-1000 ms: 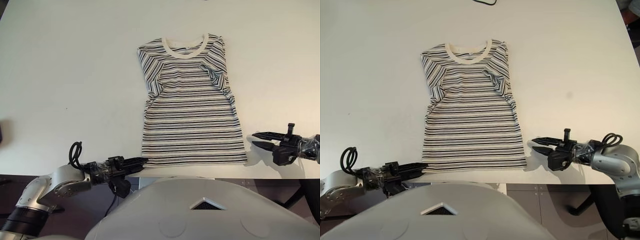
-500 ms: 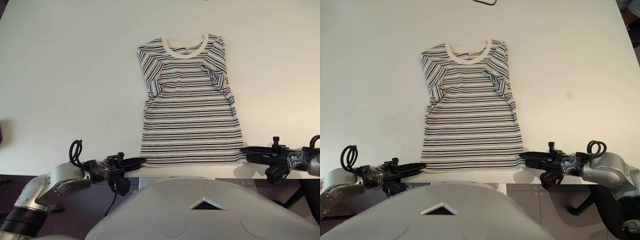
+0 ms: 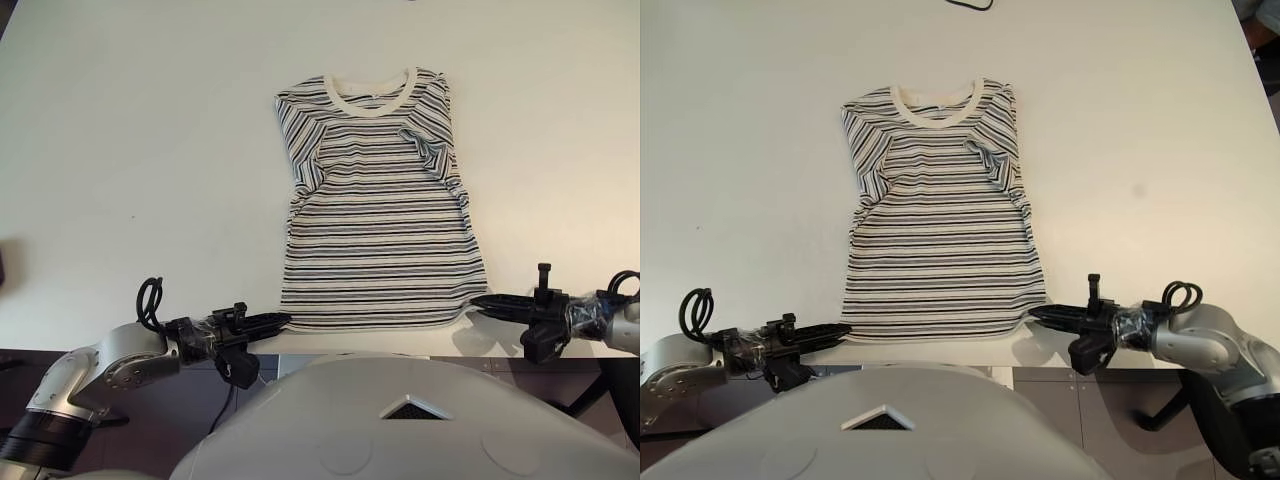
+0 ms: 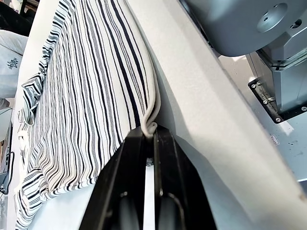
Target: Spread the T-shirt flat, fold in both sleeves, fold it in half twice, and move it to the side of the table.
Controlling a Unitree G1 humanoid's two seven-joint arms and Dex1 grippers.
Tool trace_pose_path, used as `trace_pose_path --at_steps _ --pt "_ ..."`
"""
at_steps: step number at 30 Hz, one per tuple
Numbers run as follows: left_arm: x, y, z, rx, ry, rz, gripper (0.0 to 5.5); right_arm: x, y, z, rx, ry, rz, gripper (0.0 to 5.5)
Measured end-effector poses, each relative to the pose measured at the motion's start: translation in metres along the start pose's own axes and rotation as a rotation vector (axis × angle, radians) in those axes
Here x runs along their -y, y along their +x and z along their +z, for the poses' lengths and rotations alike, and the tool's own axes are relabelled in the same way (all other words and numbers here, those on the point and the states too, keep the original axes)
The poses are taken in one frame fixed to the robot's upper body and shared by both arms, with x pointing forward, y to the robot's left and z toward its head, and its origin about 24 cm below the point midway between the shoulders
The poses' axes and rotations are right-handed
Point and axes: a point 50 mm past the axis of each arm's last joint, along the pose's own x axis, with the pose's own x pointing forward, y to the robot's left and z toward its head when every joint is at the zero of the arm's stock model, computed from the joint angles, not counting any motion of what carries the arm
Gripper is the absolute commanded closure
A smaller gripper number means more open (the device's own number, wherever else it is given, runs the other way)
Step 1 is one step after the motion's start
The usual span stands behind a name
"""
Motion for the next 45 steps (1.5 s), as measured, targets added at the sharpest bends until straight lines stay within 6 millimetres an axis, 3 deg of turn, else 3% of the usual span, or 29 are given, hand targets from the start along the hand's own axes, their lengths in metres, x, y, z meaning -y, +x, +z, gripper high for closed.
trace_pose_path --at_steps 3,6,10,13,15,18,22,26,30,35,38,44,45 --pt "-0.01 -0.003 0.003 0.025 -0.018 0.05 5.4 0.008 -0.003 0.009 0.019 0.046 0.027 5.35" --pt "-0.019 -0.013 0.014 0.061 -0.071 0.101 5.4 0.004 -0.013 0.024 0.044 0.211 0.117 5.35" --pt "-0.025 -0.034 0.037 0.085 -0.196 0.136 5.4 0.006 -0.04 0.029 -0.038 0.324 0.239 5.35" --pt "-0.038 -0.045 0.044 0.072 -0.264 0.205 5.4 0.022 -0.051 0.035 -0.059 0.441 0.178 5.35" --pt "-0.056 -0.05 0.041 0.061 -0.317 0.295 5.4 0.044 -0.053 0.039 -0.035 0.517 0.101 5.35" --pt "-0.091 -0.052 0.023 0.044 -0.358 0.429 5.4 0.099 -0.053 0.036 0.003 0.549 -0.069 5.35" --pt "-0.123 -0.049 0.003 0.031 -0.356 0.511 5.4 0.138 -0.049 0.019 0.0 0.527 -0.208 5.35" --pt "-0.163 -0.038 -0.038 0.003 -0.413 0.619 5.4 0.187 -0.032 -0.03 -0.037 0.585 -0.394 5.35" --pt "-0.207 -0.012 -0.094 -0.078 -0.514 0.652 5.4 0.225 0.009 -0.079 -0.139 0.693 -0.456 5.35" --pt "-0.223 0.022 -0.145 -0.239 -0.599 0.594 5.4 0.233 0.049 -0.114 -0.305 0.783 -0.473 5.35" --pt "-0.225 0.045 -0.161 -0.316 -0.615 0.561 5.4 0.232 0.073 -0.12 -0.381 0.794 -0.473 5.35" --pt "-0.229 0.057 -0.17 -0.376 -0.606 0.625 5.4 0.238 0.073 -0.123 -0.455 0.789 -0.556 5.35" --pt "-0.228 0.057 -0.171 -0.396 -0.6 0.634 5.1 0.239 0.072 -0.123 -0.469 0.779 -0.566 5.4"
